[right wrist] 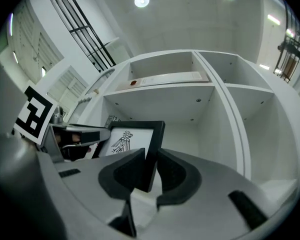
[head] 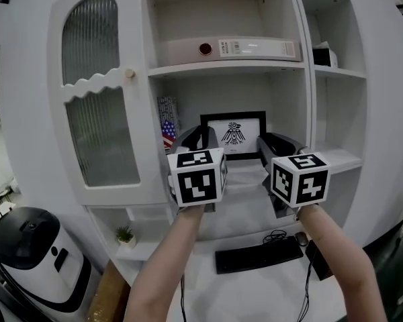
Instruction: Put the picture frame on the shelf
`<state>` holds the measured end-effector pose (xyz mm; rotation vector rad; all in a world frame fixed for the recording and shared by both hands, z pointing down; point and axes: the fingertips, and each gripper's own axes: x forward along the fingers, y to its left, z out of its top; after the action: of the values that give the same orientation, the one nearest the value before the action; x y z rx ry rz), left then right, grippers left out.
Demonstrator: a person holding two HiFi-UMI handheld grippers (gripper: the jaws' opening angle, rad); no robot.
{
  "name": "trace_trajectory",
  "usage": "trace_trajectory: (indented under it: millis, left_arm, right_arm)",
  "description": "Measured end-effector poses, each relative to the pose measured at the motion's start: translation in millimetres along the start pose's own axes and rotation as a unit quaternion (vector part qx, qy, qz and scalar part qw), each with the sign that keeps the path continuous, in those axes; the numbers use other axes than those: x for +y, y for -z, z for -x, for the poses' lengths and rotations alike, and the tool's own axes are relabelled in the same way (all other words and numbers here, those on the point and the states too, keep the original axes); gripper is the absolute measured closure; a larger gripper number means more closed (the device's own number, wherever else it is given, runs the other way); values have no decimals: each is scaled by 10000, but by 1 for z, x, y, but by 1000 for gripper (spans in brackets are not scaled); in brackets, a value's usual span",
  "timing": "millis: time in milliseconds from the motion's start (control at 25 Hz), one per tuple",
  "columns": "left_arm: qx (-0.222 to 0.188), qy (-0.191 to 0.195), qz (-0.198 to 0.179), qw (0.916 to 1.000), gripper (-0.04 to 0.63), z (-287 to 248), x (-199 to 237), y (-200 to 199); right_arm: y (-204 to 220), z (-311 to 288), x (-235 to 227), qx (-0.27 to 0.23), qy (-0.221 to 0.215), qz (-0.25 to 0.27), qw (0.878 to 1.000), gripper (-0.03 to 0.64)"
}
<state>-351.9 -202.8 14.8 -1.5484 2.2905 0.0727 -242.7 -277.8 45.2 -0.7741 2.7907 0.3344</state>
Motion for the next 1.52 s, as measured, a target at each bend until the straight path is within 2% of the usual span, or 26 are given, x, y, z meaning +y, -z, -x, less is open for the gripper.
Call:
trace_trajectory:
  millis: [200, 800, 1080, 1520]
  left_arm:
    - [37, -95, 46, 9999, 528, -30, 7, 5]
    - [489, -356, 50, 9982, 528, -108, 30, 48]
    - [709, -372, 47, 9968, 528, -131, 37, 67]
    - [1162, -415, 21, 9924, 528, -161, 46, 99]
  right_arm:
    - [0, -28, -13, 86, -53, 231, 9997, 539]
    - [39, -110, -40, 484, -371, 549, 9966, 534]
    - [57, -135, -46, 836, -503, 545, 9937, 531]
    - [89, -167, -56, 1620, -585, 811, 9817, 523]
